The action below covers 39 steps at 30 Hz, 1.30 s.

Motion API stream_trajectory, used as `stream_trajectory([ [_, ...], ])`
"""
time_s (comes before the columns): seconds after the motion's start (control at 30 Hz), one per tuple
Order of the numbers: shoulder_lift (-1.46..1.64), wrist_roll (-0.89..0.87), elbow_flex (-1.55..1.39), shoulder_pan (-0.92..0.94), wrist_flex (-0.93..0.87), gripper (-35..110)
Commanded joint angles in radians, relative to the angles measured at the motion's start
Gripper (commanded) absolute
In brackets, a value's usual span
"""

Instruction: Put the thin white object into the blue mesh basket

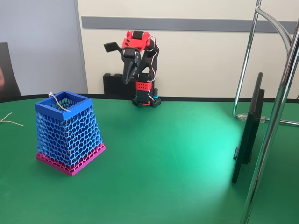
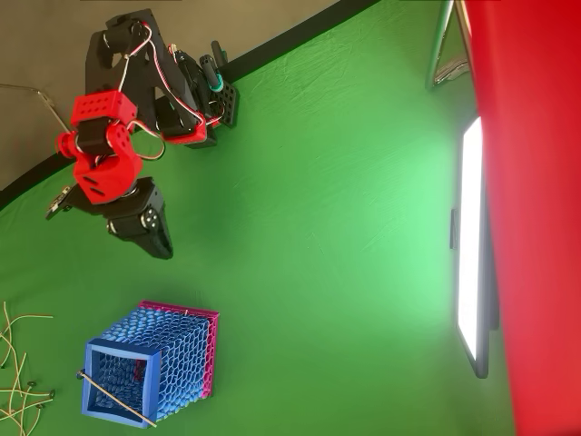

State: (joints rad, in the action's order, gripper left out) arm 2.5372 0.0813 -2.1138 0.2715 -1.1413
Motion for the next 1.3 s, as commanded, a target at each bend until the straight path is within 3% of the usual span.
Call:
stream_trajectory([
  [0.0, 0.08, -0.008, -0.064, -0.029, 0.015, 0],
  [0.53, 0.566, -0.011, -0.508, -0.156, -0.018, 0],
  [1.27, 0.788, -0.091, -0.891, -0.232, 0.015, 1],
])
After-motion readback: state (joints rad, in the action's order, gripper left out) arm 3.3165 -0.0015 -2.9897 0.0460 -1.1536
